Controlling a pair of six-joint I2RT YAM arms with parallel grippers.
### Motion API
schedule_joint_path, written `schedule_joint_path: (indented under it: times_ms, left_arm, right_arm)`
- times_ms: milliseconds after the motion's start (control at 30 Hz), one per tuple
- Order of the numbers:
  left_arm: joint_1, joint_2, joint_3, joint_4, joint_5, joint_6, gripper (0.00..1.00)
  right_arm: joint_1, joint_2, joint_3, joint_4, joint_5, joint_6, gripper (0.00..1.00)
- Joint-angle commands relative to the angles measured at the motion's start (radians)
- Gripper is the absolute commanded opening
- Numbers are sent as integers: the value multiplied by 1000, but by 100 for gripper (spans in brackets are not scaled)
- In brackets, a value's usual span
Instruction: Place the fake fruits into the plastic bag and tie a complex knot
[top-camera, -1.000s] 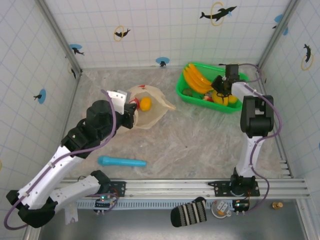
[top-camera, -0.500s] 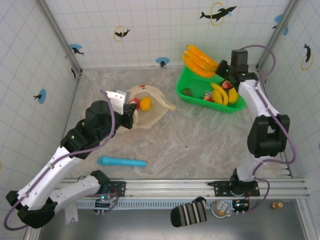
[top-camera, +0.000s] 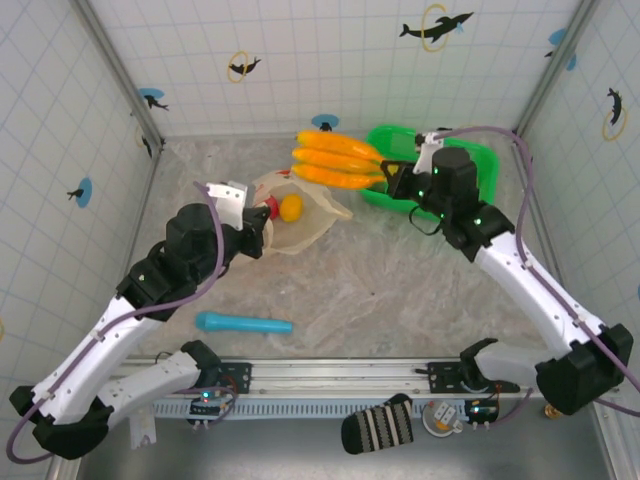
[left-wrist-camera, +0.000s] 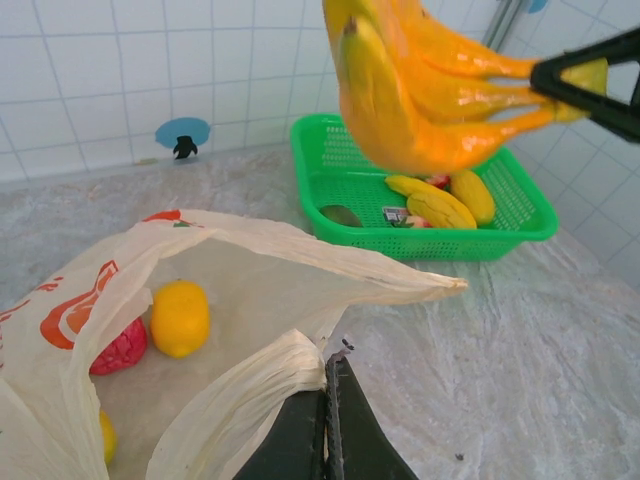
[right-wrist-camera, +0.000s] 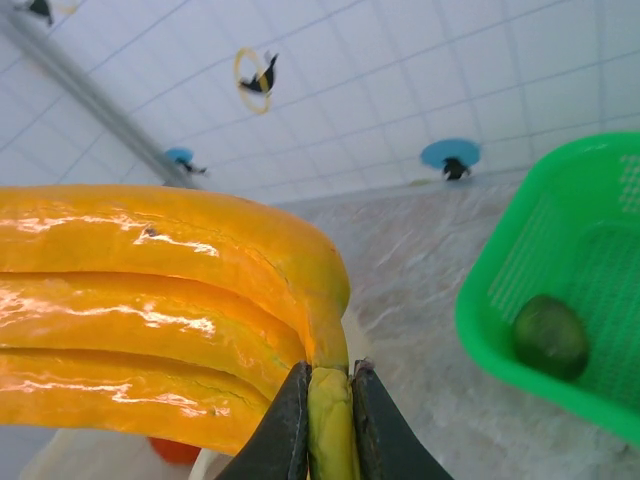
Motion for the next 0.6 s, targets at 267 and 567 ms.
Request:
schedule_joint_path:
  times_ms: [267, 567]
  left_arm:
    - [6, -23, -16, -1, -46, -24, 0]
    - [6, -29, -23, 9, -43, -24, 0]
  right_arm:
    - [214, -256, -193, 86, 160, -43, 0]
    - [384, -277, -397, 182, 315, -49, 0]
